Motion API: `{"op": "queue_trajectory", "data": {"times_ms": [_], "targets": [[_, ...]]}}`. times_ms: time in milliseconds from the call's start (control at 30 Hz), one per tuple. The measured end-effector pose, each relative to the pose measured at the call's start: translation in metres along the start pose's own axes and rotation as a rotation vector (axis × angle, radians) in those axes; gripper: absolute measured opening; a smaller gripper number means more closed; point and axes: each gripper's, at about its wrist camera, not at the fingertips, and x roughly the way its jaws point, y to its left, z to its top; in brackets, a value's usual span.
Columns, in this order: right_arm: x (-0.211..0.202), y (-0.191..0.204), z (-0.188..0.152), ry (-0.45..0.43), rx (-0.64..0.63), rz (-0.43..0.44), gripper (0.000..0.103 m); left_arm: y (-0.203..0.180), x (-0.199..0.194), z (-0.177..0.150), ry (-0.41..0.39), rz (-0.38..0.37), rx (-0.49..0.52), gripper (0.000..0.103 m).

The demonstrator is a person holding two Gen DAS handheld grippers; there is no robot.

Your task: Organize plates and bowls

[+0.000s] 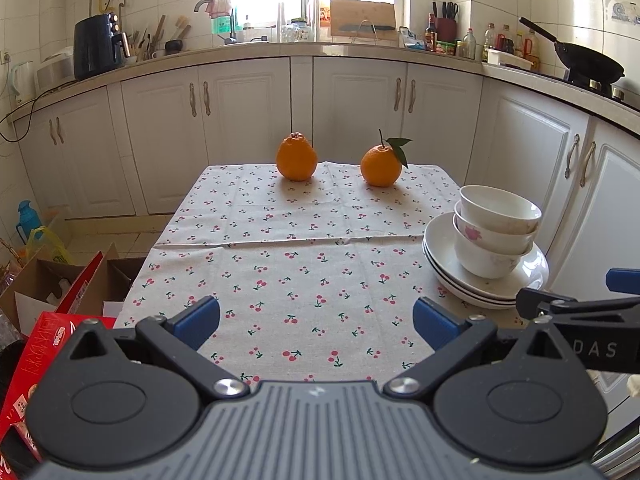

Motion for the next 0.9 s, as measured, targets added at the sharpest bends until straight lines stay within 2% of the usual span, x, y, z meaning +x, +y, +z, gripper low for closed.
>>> {"op": "queue_trajectory", "data": {"times_ms": [900], "targets": [[-0.0012,-0.0012,0.0005,-0.003,0.001,-0.007,0.103,-0.0017,-0.0006,0.0012,0.005,-0.005,-0.003,0.102]]}}
